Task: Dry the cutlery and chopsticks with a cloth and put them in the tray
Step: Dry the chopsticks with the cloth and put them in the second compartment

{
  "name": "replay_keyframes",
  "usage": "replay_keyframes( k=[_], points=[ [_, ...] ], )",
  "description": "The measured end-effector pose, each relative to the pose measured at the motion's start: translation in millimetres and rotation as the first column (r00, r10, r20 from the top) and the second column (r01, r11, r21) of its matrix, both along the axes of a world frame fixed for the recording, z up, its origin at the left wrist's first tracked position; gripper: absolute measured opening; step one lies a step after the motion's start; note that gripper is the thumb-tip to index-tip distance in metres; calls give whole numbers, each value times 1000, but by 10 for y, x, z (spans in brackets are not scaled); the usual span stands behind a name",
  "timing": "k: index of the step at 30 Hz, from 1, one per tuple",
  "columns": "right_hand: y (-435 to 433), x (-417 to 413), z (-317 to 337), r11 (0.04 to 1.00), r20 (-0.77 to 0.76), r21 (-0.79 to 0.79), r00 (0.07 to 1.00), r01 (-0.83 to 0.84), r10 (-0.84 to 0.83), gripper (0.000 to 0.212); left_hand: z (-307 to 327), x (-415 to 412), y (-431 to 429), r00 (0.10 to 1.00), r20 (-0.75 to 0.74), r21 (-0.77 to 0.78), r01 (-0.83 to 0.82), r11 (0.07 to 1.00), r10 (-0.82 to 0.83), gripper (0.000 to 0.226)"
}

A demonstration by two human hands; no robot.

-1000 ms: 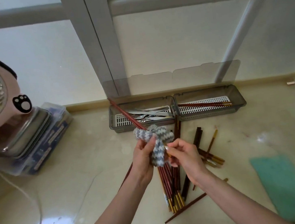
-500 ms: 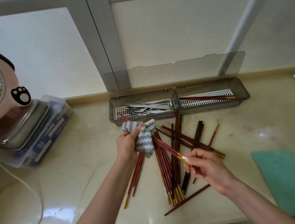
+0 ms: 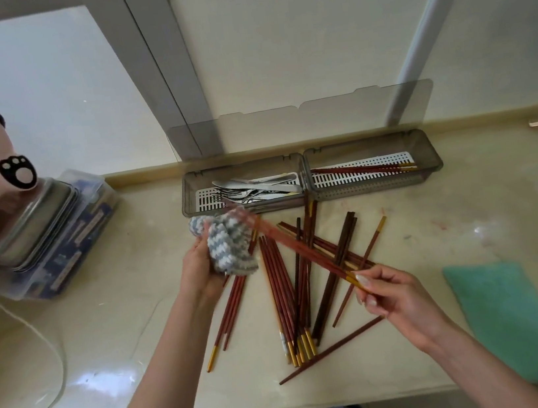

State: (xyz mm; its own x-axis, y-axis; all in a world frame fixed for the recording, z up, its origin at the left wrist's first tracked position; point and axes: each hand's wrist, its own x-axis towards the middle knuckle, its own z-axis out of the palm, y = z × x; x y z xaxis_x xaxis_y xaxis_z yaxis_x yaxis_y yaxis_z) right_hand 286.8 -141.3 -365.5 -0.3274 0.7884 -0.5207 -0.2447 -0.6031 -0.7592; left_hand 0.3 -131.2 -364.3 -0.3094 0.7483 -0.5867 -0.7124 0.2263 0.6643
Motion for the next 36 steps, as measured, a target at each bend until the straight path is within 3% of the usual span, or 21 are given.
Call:
replay_keyframes(
  k=[2,5,10,15,20,23,29,32,34,36],
  points=[
    [31,-45,22,1000,-36,-1,999,10,-10,7,-23,161,-89,998,3,-1,58,998,-58,34],
    [53,-155,41,998,-51,20,997,-63,64,5,-20,493,-195,978,-111,-17,178,984,-179,37],
    [-58,-378,48,991,14,63,993,-116,115,9,100,834,-282,980,-69,43,188,981,-185,55],
    [-145,-504,38,996,114,58,991,-72,65,8,106,1004,-478,951,-127,12,287,958,-283,39],
    [-276,-592,48,993,140,26,984,-116,112,16,42,863,-483,960,-170,-42,219,975,-223,28],
    [-345,-681,47,999,181,13,983,-38,35,15,52,858,-518,957,-154,-25,244,970,-245,20],
    [-355,-836,35,999,270,-42,963,30,-18,14,42,802,-572,910,-132,6,396,918,-392,32],
    [-283,-804,76,998,402,41,915,-48,28,16,47,725,-519,915,-117,-13,387,922,-386,29],
    [-160,-760,150,985,435,168,899,-31,-46,31,35,682,-480,893,-208,-54,398,916,-400,21],
    [-33,-744,217,966,421,255,905,-46,-68,39,40,676,-454,809,-349,-104,467,878,-472,14]
  ],
)
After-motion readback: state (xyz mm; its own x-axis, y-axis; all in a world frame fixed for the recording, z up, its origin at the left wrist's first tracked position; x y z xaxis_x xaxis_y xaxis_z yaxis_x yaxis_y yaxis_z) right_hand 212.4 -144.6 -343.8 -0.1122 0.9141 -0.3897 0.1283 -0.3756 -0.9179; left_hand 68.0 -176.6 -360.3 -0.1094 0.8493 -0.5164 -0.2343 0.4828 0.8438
